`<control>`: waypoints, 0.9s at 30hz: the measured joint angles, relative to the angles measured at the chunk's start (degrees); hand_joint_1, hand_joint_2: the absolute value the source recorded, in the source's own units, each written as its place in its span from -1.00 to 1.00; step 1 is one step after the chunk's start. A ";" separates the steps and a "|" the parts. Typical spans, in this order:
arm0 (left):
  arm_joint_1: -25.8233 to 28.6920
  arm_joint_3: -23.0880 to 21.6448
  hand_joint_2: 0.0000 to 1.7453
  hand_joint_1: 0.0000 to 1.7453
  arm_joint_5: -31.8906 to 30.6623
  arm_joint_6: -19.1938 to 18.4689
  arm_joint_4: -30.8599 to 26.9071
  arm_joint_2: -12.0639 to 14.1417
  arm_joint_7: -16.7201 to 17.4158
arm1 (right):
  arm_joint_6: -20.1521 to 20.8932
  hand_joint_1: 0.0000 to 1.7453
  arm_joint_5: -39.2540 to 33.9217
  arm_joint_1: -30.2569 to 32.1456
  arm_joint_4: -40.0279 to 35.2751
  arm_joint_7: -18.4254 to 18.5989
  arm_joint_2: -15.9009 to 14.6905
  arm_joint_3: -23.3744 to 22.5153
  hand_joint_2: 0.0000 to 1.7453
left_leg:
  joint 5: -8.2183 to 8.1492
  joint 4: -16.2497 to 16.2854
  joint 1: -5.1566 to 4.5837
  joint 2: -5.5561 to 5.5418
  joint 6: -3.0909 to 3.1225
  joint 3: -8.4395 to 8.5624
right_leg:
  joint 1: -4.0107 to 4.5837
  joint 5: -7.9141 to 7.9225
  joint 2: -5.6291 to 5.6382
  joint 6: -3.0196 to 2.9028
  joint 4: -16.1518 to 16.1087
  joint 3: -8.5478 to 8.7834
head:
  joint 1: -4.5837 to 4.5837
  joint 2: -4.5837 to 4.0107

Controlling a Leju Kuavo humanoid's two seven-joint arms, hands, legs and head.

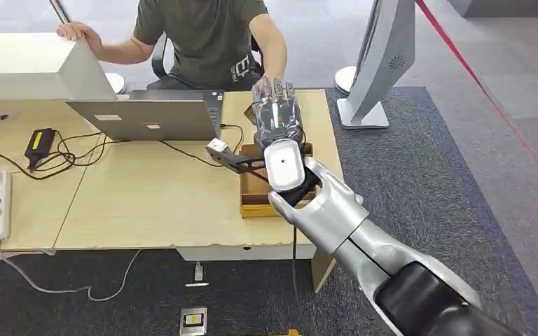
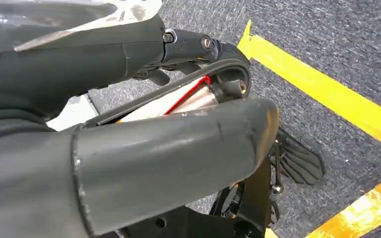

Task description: Pass the card to the sensor for recognition and then transmit it.

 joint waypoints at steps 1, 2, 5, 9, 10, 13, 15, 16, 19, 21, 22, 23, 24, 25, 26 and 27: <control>0.01 0.00 -1.00 -1.00 0.00 0.00 0.00 0.00 0.00 | -0.05 -1.00 -0.04 0.00 0.00 0.00 -0.22 -0.13 -1.00 | 0.00 0.00 0.00 0.00 0.00 0.00 | 0.00 0.00 0.00 0.00 0.00 0.00 | 0.00 -0.02; 0.01 0.00 -1.00 -1.00 0.02 0.09 0.00 0.00 0.00 | -0.11 -1.00 -0.07 0.00 0.00 0.02 -0.50 -0.33 -1.00 | 0.00 0.00 0.00 0.00 0.00 0.00 | 0.00 0.00 0.00 0.00 0.00 0.00 | 0.00 -0.02; 0.03 0.00 -1.00 -1.00 0.28 0.24 0.00 0.00 0.00 | -0.35 -1.00 -0.22 0.00 -0.09 0.09 -1.38 -0.74 -1.00 | 0.00 0.01 0.00 0.00 0.00 0.01 | 0.00 0.00 0.00 0.00 0.00 0.00 | 0.00 0.00; 0.07 0.02 -1.00 -1.00 0.88 0.65 -0.02 -0.02 0.00 | 0.37 -1.00 -0.85 0.65 -1.35 1.20 -3.56 -2.10 -1.00 | 0.00 0.03 0.00 0.00 0.00 0.02 | 0.00 0.00 0.00 0.00 -0.02 0.01 | 0.00 -0.02; 0.10 0.02 -1.00 -1.00 1.07 0.77 0.00 -0.04 0.00 | 1.26 -1.00 -0.37 1.23 -2.23 1.29 -4.41 -2.90 -1.00 | 0.00 0.04 0.00 0.00 0.00 0.03 | 0.00 0.00 0.00 0.00 -0.03 0.02 | 0.02 -0.02; 0.27 0.04 -1.00 -1.00 1.29 0.83 0.00 -0.09 0.00 | 3.99 -1.00 0.76 3.28 -4.57 1.40 -7.04 -5.48 -1.00 | -0.01 0.06 -0.02 -0.01 0.01 0.03 | -0.01 0.01 0.00 0.01 -0.05 0.02 | 0.00 0.00; 0.28 0.04 -1.00 -1.00 1.29 0.76 0.00 -0.09 0.00 | 5.88 -1.00 1.77 5.18 -6.41 1.46 -9.17 -7.94 -1.00 | -0.02 0.09 -0.03 -0.01 0.02 0.05 | -0.02 0.01 0.00 0.02 -0.09 0.03 | 0.02 -0.02; 0.28 0.04 -1.00 -1.00 1.18 0.74 0.00 -0.09 0.00 | 6.90 -1.00 2.49 6.28 -7.56 1.49 -10.55 -9.48 -1.00 | -0.02 0.10 -0.03 -0.01 0.03 0.06 | -0.02 0.01 0.00 0.02 -0.10 0.04 | 0.00 -0.02; 0.40 0.04 -1.00 -1.00 1.01 0.57 0.00 -0.04 -0.02 | 9.45 -1.00 2.93 10.20 -11.37 1.55 -14.89 -13.89 -1.00 | -0.04 0.13 -0.03 -0.04 0.05 0.06 | -0.02 0.01 -0.05 0.03 -0.12 0.07 | -0.02 0.00; 0.51 0.04 -1.00 -1.00 0.83 0.57 0.04 0.02 -0.33 | 11.34 -1.00 3.08 13.37 -14.71 1.60 -18.02 -17.62 -1.00 | -0.06 0.13 -0.03 -0.09 0.07 0.05 | -0.02 0.01 -0.04 0.04 -0.13 0.10 | 0.04 -0.02; 0.51 0.04 -1.00 -1.00 0.81 0.57 0.04 0.07 -0.46 | 12.45 -1.00 3.45 15.10 -16.15 1.64 -19.52 -19.40 -1.00 | -0.07 0.13 -0.03 -0.08 0.08 0.03 | -0.02 0.01 -0.04 0.04 -0.13 0.11 | 0.05 -0.02; 0.49 0.04 -1.00 -1.00 0.79 0.57 0.07 0.11 -0.57 | 13.36 -1.00 3.70 16.91 -17.67 1.68 -20.45 -20.82 -1.00 | -0.09 0.13 -0.03 -0.08 0.09 0.04 | -0.02 0.01 -0.04 0.04 -0.13 0.11 | 0.04 -0.02; 0.46 0.04 -1.00 -1.00 0.74 0.57 0.07 0.18 -0.88 | 14.43 -1.00 4.07 18.92 -19.61 1.71 -22.00 -23.11 -1.00 | -0.10 0.13 -0.04 -0.07 0.09 0.05 | -0.03 0.01 -0.04 0.04 -0.15 0.10 | 0.04 -0.02; 0.45 0.04 -1.00 -1.00 0.70 0.57 0.07 0.20 -1.14 | 15.54 -1.00 4.48 20.83 -21.44 1.70 -23.21 -25.11 -1.00 | -0.11 0.13 -0.04 -0.08 0.09 0.05 | -0.03 0.00 -0.04 0.04 -0.15 0.09 | 0.02 0.00; 0.45 0.04 -1.00 -1.00 0.68 0.53 0.07 0.22 -1.48 | 16.32 -1.00 4.48 22.65 -22.97 1.70 -24.43 -27.03 -1.00 | -0.11 0.12 -0.04 -0.10 0.10 0.03 | -0.03 -0.01 -0.05 0.05 -0.15 0.11 | 0.02 0.00; 0.47 0.04 -1.00 -1.00 0.68 0.46 0.07 0.24 -1.64 | 16.74 -1.00 4.24 24.61 -24.44 1.73 -25.60 -29.01 -1.00 | -0.11 0.12 -0.04 -0.12 0.10 0.03 | -0.03 -0.02 -0.05 0.06 -0.15 0.10 | 0.02 -0.02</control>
